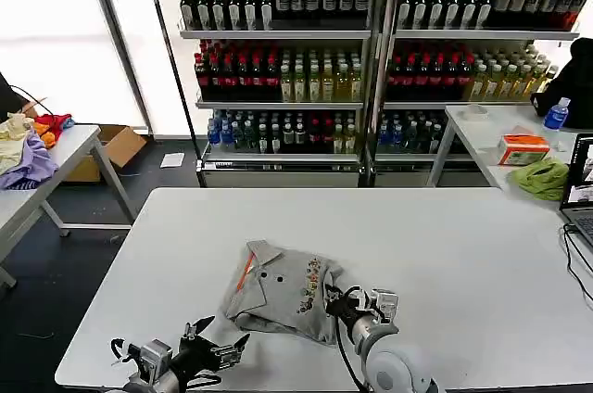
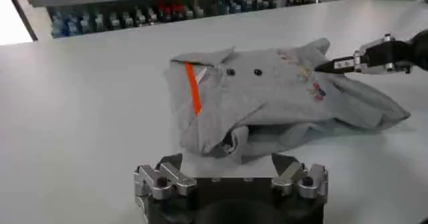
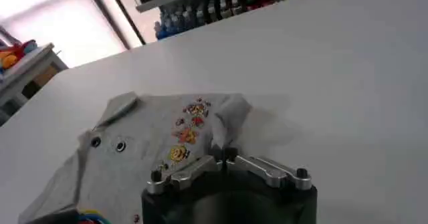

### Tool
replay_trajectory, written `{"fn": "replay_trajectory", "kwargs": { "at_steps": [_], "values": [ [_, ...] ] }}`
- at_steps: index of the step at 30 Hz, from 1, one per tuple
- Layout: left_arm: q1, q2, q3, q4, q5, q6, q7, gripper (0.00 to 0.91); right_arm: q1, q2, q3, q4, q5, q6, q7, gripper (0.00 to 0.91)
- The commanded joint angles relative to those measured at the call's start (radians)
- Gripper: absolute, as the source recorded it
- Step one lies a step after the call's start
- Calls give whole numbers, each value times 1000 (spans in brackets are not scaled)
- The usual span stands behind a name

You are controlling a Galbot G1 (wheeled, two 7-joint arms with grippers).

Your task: Fold and organize the clothes.

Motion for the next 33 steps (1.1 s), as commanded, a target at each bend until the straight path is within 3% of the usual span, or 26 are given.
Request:
{"fn": "replay_trajectory", "kwargs": {
  "at_steps": [1, 19, 33],
  "values": [
    [-49, 19, 45, 45, 5, 0, 3, 907, -10, 3, 0, 8, -10, -1, -3, 0],
    [-120, -20, 45, 112, -37, -4, -16, 907, -34, -8, 17, 40, -22, 0, -19, 0],
    [-235, -66, 82, 219, -31, -65, -84, 907, -65, -32, 44, 84, -20, -2, -43, 0]
  ]
}}
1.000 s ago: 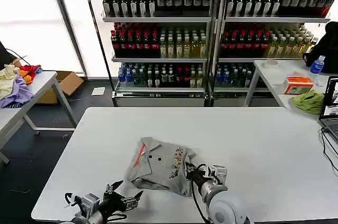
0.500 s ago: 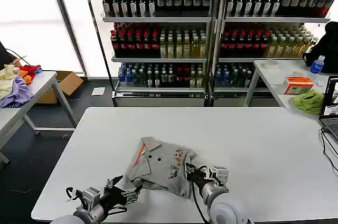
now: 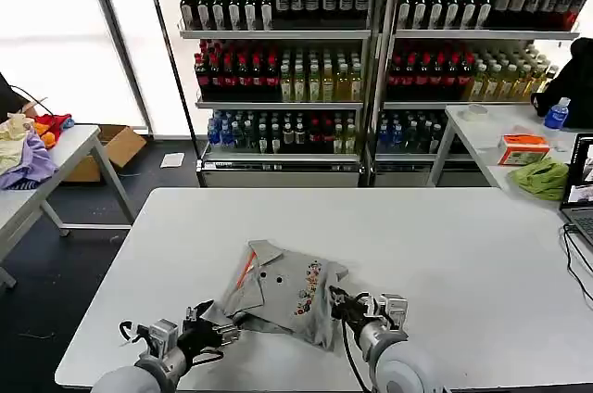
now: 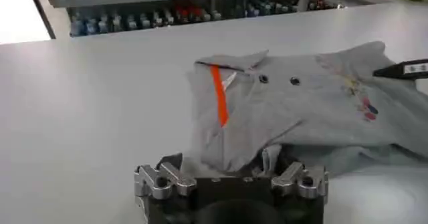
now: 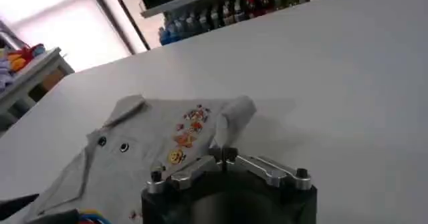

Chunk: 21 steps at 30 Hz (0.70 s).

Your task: Fold and organize the clothes.

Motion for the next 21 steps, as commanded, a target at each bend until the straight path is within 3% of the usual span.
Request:
{"fn": "replay_trajectory", "kwargs": {
  "at_steps": [1, 21],
  "values": [
    [-92, -27, 19, 94, 2, -38, -45, 907, -21, -18, 15, 36, 0, 0, -14, 0],
    [-118, -30, -59, 114, -48, -78, -148, 907, -43, -133, 57, 74, 35, -5, -75, 0]
  ]
}}
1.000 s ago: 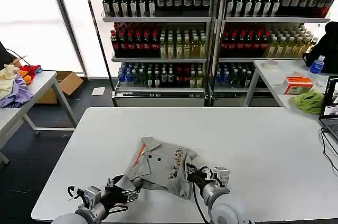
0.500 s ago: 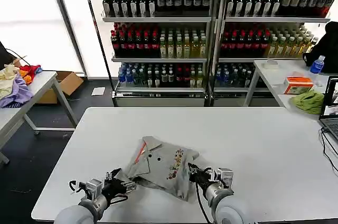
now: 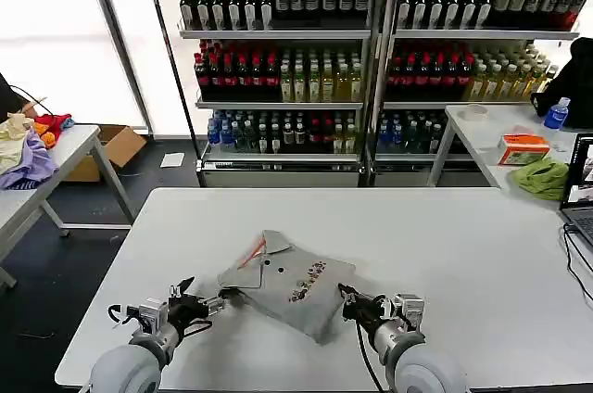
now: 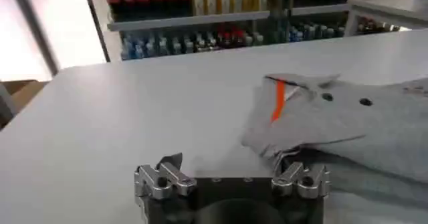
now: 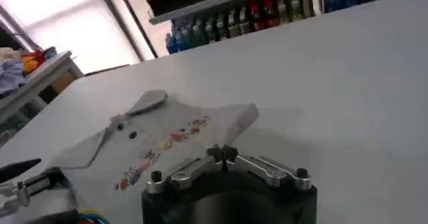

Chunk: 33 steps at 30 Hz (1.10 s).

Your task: Fold and organize the clothes.

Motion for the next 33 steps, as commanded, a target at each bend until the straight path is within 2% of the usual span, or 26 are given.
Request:
{"fn": "replay_trajectory", "kwargs": {
  "at_steps": [1, 8, 15, 17, 24, 33],
  "values": [
    [-25, -5, -33, 23, -35, -16, -57, 907, -12, -52, 9, 11, 6, 0, -28, 0],
    [-38, -25, -24, 33, -40, -23, -61, 907, -33, -64, 11, 21, -6, 0, -41, 0],
    [-24, -9, -52, 20, -123, -24, -20, 907, -45, -71, 32, 27, -13, 1, -46, 0],
    [9, 1, -66, -14, -142, -16, 27, 907, -34, -58, 30, 23, -17, 3, -37, 0],
    [129, 26, -102, -186, -188, 92, 157, 907, -10, -16, 9, 21, -25, 4, -28, 0],
    [165, 32, -97, -212, -156, 93, 196, 907, -22, -4, 10, 18, -47, 5, -37, 0]
  ]
}}
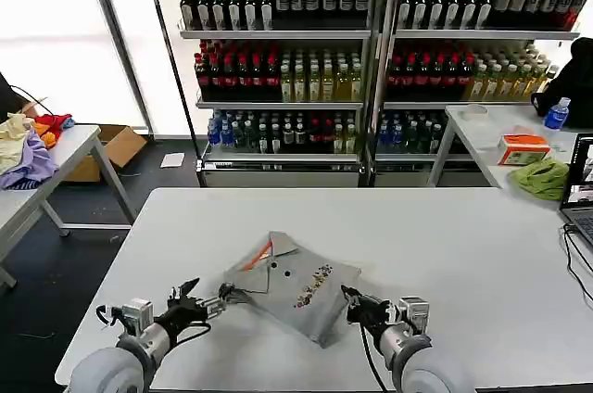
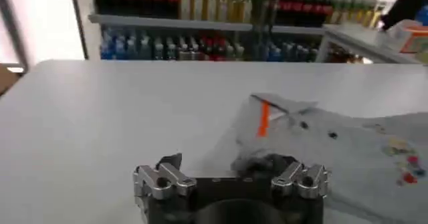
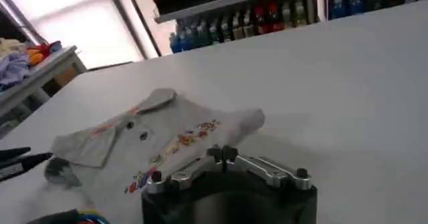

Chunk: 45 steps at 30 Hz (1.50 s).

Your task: Fold and organize the clothes.

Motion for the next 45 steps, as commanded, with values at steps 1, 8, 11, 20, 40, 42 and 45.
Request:
{"fn": "replay_trajectory", "kwargs": {
  "at_steps": [1, 8, 11, 20, 40, 42, 45],
  "values": [
    [79, 5, -8, -93, -6, 46, 93, 907, 2, 15, 0, -1, -12, 1, -4, 0],
    [50, 23, -97, -84, -20, 44, 12, 907, 2, -27, 20, 4, 10, 1, -18, 0],
    [23, 49, -125, -60, -16, 43, -32, 907, 25, -62, 50, -6, 56, 1, -11, 0],
    [-22, 43, -217, -9, 26, -36, -73, 907, 119, -125, 102, -85, -67, 0, -6, 0],
    [-48, -17, -183, -22, 45, -30, -72, 907, 193, 8, 124, -287, -658, 46, -34, 907],
    [-49, -19, -183, -29, 45, -24, -73, 907, 192, 21, 127, -259, -684, 63, -5, 907],
    [-42, -22, -183, -46, 44, -17, -72, 907, 189, 32, 120, -199, -715, 77, 11, 907]
  ]
}}
